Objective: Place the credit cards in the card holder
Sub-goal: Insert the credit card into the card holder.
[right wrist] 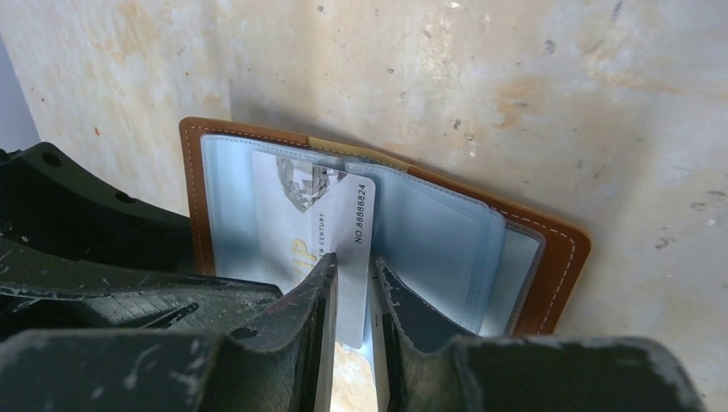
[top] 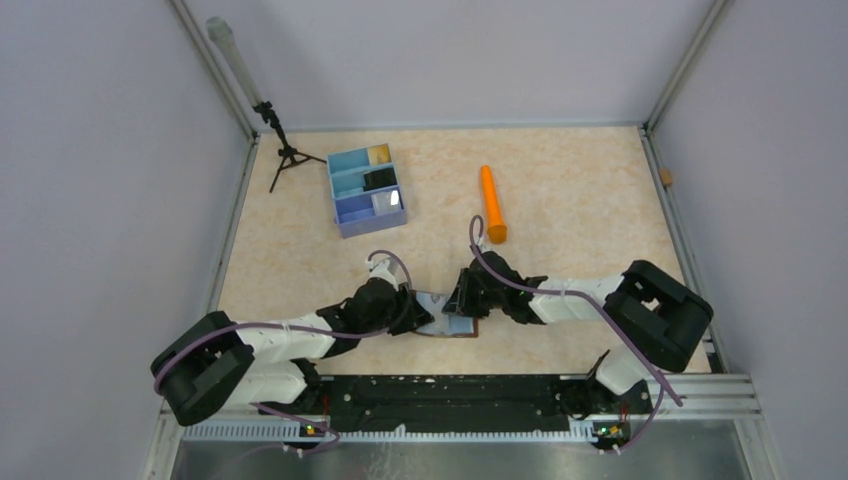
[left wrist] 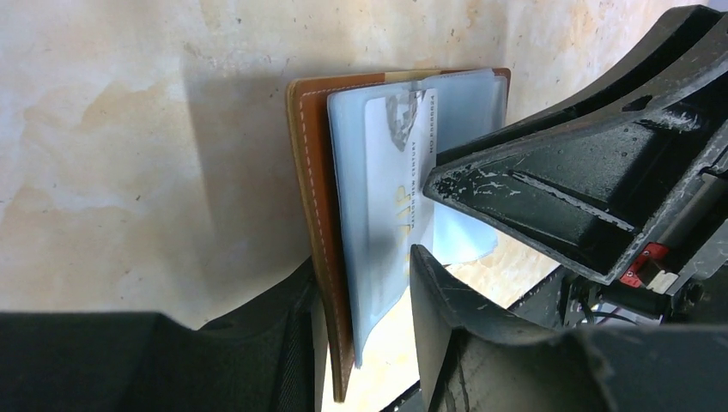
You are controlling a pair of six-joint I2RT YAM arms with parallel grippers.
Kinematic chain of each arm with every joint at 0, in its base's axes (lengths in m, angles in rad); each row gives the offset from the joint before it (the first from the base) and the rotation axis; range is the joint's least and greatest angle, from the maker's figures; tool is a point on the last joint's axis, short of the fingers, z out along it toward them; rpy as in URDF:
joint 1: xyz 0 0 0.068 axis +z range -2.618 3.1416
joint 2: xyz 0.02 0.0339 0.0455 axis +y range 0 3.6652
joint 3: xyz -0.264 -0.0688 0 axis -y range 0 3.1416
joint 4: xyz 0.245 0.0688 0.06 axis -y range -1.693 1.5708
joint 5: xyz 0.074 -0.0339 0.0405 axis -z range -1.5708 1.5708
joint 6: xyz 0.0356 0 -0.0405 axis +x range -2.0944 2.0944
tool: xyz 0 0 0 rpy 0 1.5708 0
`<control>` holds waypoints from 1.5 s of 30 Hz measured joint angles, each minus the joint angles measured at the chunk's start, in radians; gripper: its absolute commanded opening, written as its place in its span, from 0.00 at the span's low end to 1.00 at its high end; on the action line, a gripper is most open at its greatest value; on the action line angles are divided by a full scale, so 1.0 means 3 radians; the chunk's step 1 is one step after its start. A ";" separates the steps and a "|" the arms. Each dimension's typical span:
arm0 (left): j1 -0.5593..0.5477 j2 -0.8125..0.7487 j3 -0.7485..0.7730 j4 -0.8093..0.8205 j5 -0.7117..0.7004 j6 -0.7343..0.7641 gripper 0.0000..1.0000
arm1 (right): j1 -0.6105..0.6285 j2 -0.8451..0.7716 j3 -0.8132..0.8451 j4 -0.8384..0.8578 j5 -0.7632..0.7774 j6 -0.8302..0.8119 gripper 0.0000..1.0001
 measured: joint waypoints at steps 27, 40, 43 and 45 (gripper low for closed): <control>0.0010 0.0186 0.0061 0.0100 0.0212 0.0106 0.32 | 0.0121 0.0145 0.0093 0.0264 -0.0212 0.0263 0.18; 0.0013 0.0195 0.0041 0.0155 0.0313 0.0245 0.30 | 0.0122 0.0187 0.0070 0.0544 -0.0275 0.0392 0.18; 0.0017 0.0205 0.0041 0.0155 0.0318 0.0254 0.29 | 0.0122 0.0186 0.0043 0.0585 -0.0282 0.0404 0.18; 0.0025 0.0216 0.0041 0.0160 0.0324 0.0254 0.29 | 0.0122 0.0183 0.0034 0.0571 -0.0271 0.0401 0.19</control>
